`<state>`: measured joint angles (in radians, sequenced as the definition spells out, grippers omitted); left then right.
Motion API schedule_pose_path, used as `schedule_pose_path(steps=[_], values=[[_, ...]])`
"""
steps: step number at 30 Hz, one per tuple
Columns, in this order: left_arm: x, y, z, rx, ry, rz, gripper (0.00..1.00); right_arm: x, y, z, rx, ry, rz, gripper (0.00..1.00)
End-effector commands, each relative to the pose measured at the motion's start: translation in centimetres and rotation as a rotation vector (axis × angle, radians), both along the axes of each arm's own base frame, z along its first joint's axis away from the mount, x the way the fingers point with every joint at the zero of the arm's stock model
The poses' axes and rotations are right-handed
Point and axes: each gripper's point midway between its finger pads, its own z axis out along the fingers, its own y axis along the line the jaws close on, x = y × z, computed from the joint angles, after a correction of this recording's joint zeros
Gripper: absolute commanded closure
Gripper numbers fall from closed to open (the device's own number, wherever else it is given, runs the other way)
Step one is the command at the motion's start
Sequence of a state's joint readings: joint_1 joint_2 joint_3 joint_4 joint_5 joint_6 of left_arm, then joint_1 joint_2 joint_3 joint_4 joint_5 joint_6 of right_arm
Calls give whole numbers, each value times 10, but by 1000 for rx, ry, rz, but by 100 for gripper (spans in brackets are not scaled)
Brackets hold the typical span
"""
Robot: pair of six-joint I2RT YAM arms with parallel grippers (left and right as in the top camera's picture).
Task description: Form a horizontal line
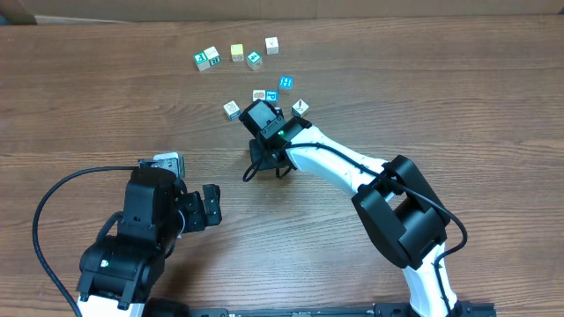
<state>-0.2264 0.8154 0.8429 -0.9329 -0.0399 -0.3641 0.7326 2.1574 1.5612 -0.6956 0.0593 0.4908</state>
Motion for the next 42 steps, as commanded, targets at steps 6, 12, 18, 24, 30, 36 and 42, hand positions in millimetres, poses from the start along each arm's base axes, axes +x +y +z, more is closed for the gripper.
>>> schedule_pose_path(steps=[6, 12, 18, 24, 30, 36, 42], values=[[-1, 0, -1, -11, 3, 9, 0, 5, -7, -6, -18, -5, -19, 96], [-1, 0, -1, -11, 3, 9, 0, 5, -6, -5, -16, -8, -19, 96], [-1, 0, -1, -11, 3, 9, 0, 6, -7, -5, -21, -13, -22, 96], [-1, 0, -1, -11, 3, 8, 0, 6, -8, -5, -23, -14, -23, 96], [-1, 0, -1, -11, 3, 9, 0, 7, -8, -5, -23, -15, -23, 96], [-1, 0, -1, -11, 3, 9, 0, 8, -8, -5, -24, -20, -24, 96], [-1, 0, -1, -11, 3, 8, 0, 8, -8, -5, -26, -22, -25, 96]])
